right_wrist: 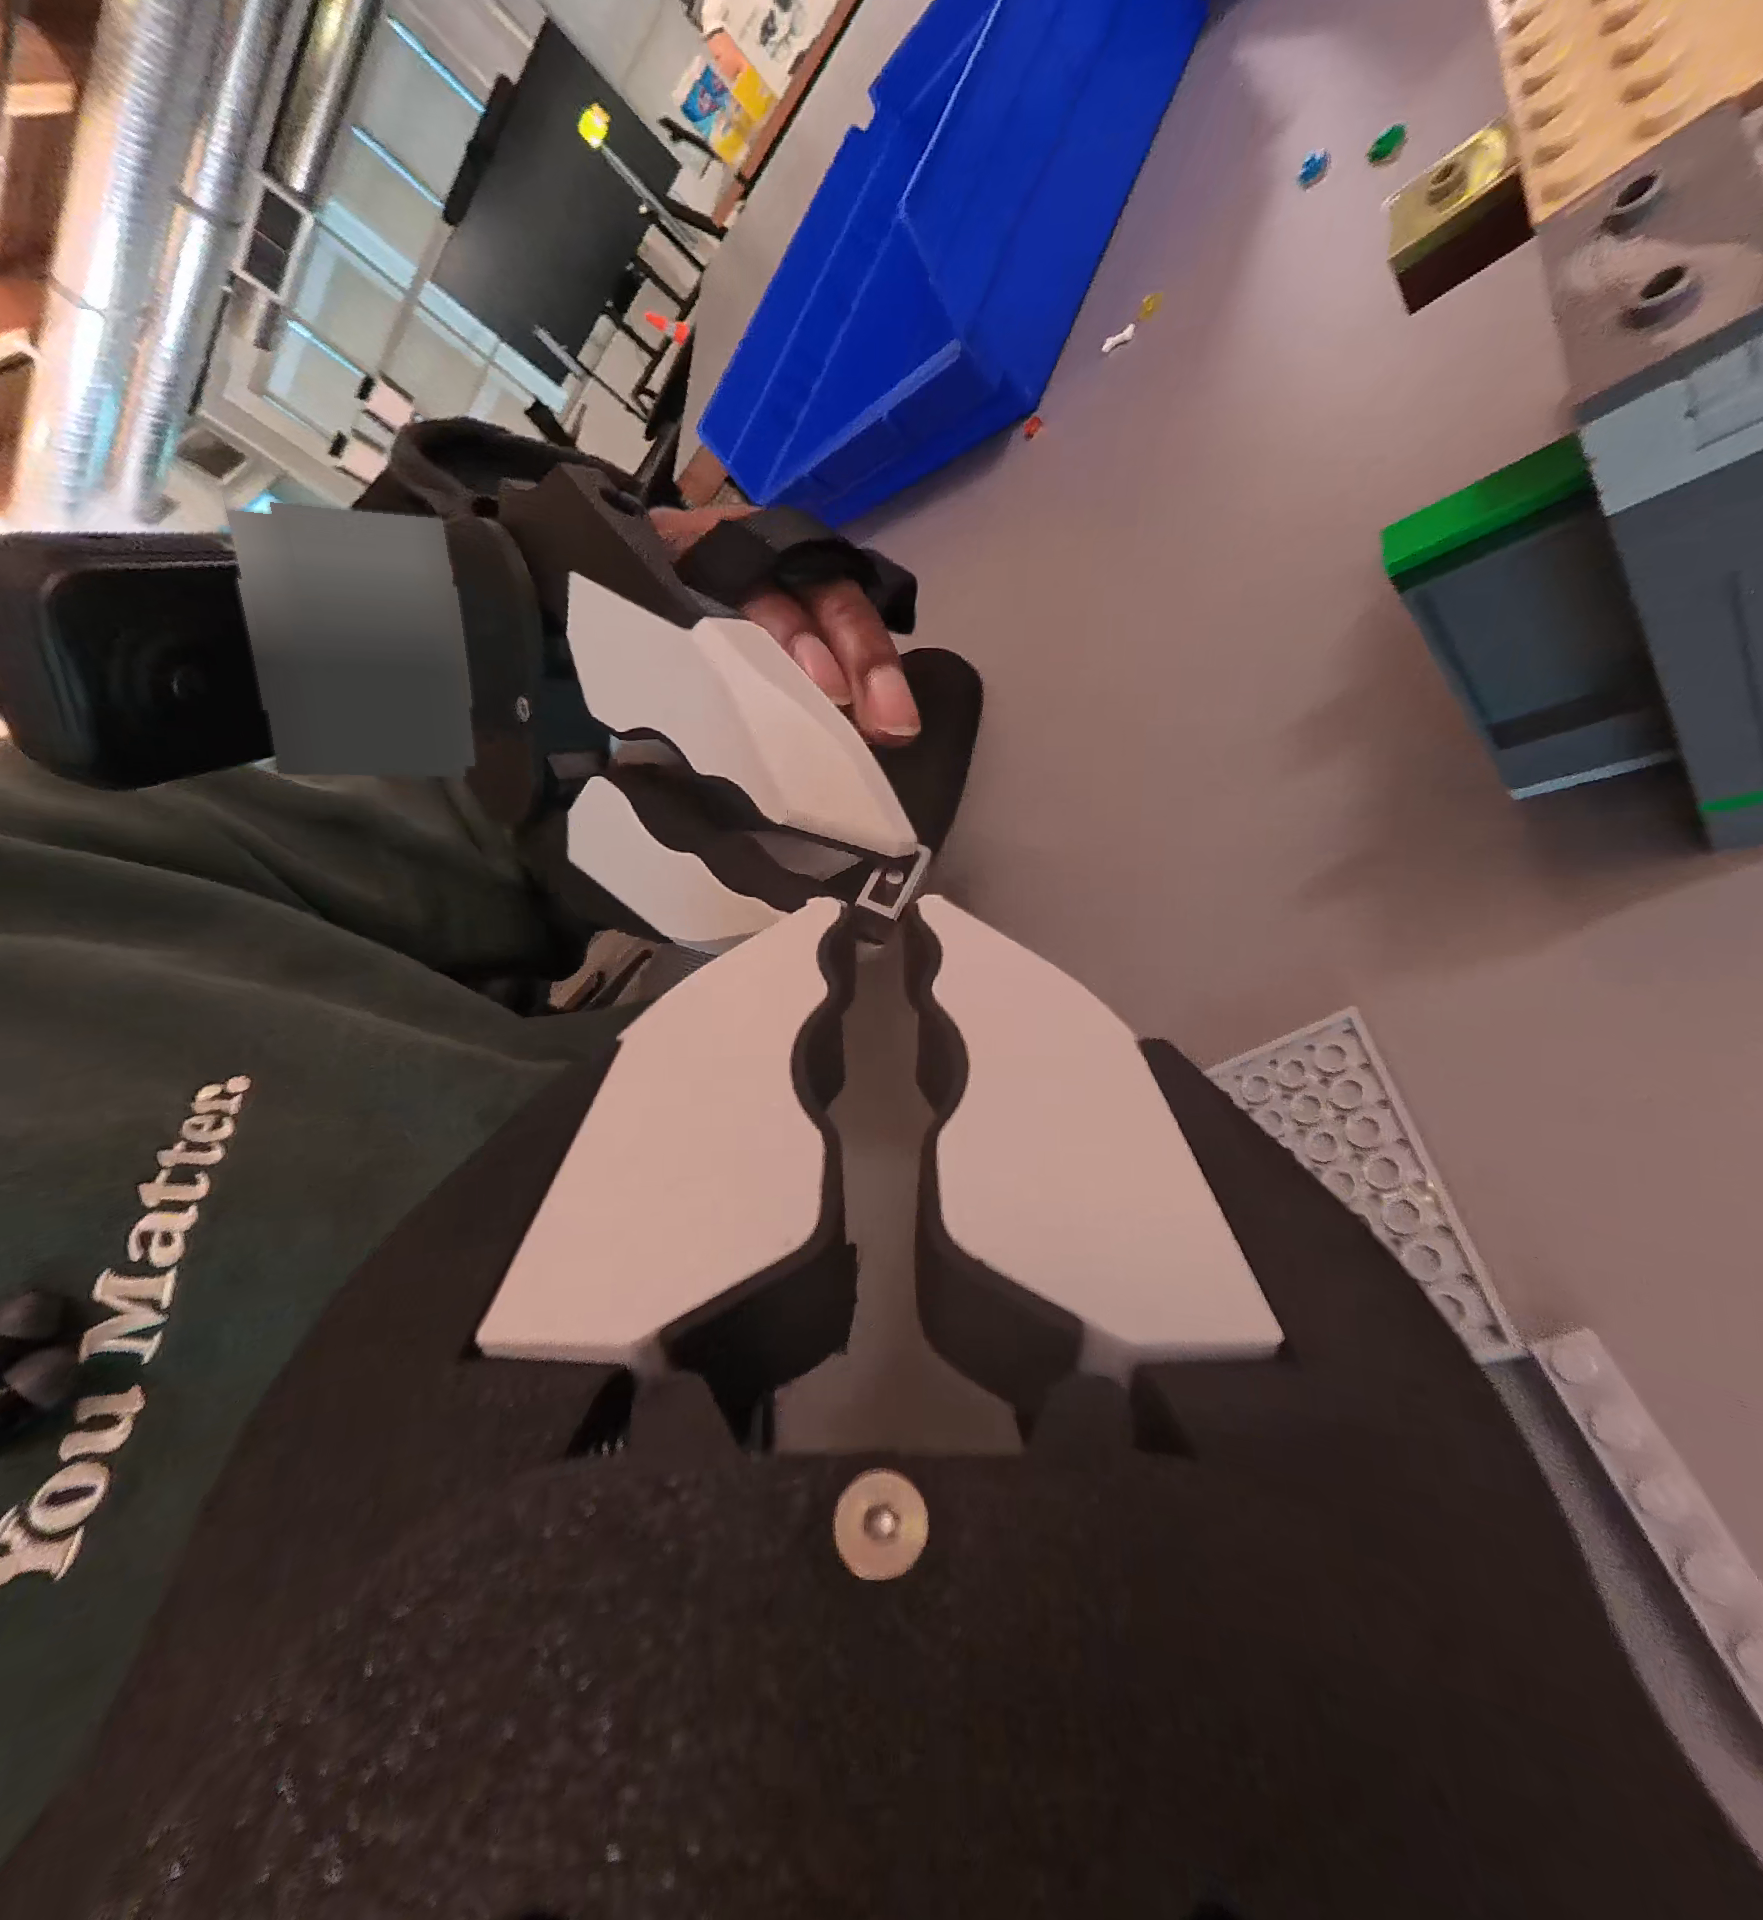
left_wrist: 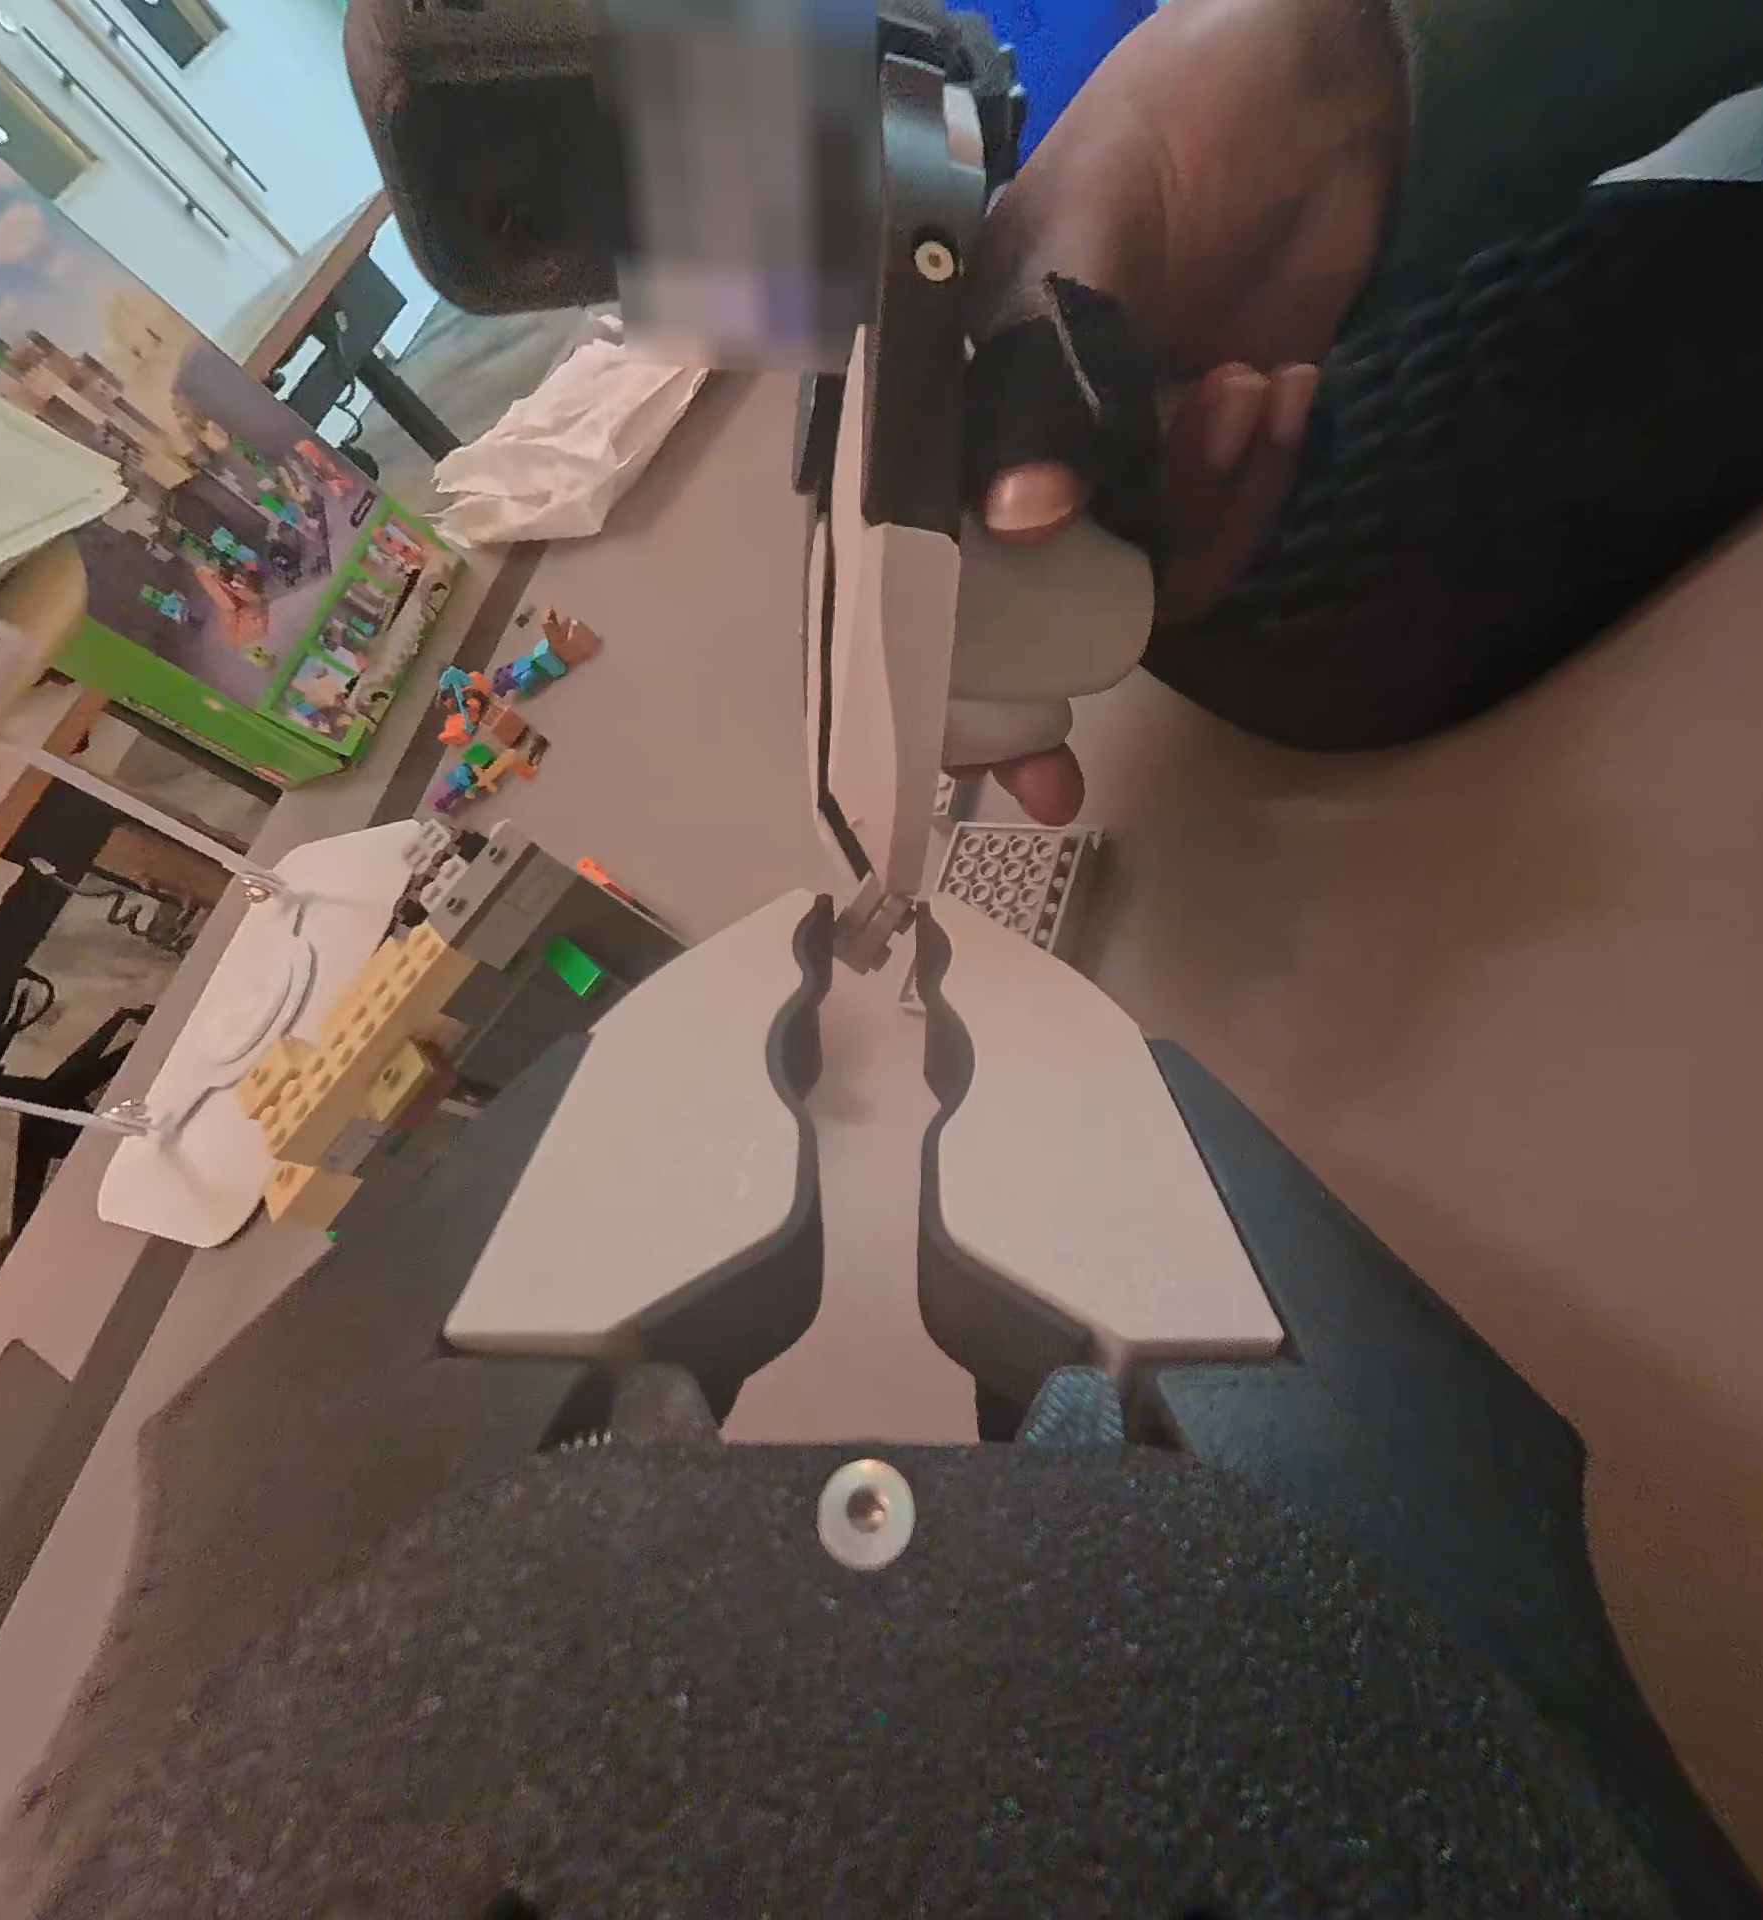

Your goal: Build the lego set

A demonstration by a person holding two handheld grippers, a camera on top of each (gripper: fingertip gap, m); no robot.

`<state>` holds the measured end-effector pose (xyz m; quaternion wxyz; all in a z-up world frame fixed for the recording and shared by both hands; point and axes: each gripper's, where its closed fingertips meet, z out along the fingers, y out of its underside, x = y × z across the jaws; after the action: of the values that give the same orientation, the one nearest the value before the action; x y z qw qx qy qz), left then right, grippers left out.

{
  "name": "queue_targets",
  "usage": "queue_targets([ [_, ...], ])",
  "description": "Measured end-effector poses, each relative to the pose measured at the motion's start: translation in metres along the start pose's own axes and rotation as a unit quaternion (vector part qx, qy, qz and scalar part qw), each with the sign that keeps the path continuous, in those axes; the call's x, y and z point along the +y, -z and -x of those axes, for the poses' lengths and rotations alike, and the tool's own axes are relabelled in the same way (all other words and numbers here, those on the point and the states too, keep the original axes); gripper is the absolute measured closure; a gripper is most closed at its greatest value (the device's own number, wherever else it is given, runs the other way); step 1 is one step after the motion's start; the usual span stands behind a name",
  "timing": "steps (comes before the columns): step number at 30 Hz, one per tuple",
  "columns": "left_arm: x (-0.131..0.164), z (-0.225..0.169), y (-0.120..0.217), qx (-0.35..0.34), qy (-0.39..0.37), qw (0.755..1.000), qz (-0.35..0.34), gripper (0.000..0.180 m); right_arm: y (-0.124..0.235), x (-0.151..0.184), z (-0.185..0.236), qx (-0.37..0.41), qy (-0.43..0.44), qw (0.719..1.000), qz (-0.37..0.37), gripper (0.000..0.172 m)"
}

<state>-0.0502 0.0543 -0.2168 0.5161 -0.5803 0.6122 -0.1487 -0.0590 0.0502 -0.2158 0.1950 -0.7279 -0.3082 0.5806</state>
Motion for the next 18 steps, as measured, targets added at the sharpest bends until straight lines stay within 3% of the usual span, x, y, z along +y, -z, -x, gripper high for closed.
queue_targets([
  [3,-0.008,-0.007,0.007,0.036,0.034,0.998,-0.034,0.164,0.002,0.005,0.010,-0.038,0.052,0.998,0.027,0.165],
  [5,-0.013,-0.014,0.013,0.099,0.101,0.988,-0.058,0.160,0.006,0.012,0.019,-0.070,0.140,0.985,0.069,0.166],
  [9,-0.026,-0.026,0.027,0.222,0.221,0.944,-0.106,0.161,0.019,0.029,0.030,-0.111,0.343,0.918,0.165,0.165],
  [12,-0.029,-0.038,0.026,0.260,0.232,0.932,-0.105,0.159,0.020,0.025,0.047,-0.173,0.369,0.895,0.182,0.165],
  [18,-0.033,-0.045,0.026,0.253,0.219,0.936,-0.109,0.169,0.012,0.030,0.048,-0.184,0.409,0.862,0.236,0.170],
])
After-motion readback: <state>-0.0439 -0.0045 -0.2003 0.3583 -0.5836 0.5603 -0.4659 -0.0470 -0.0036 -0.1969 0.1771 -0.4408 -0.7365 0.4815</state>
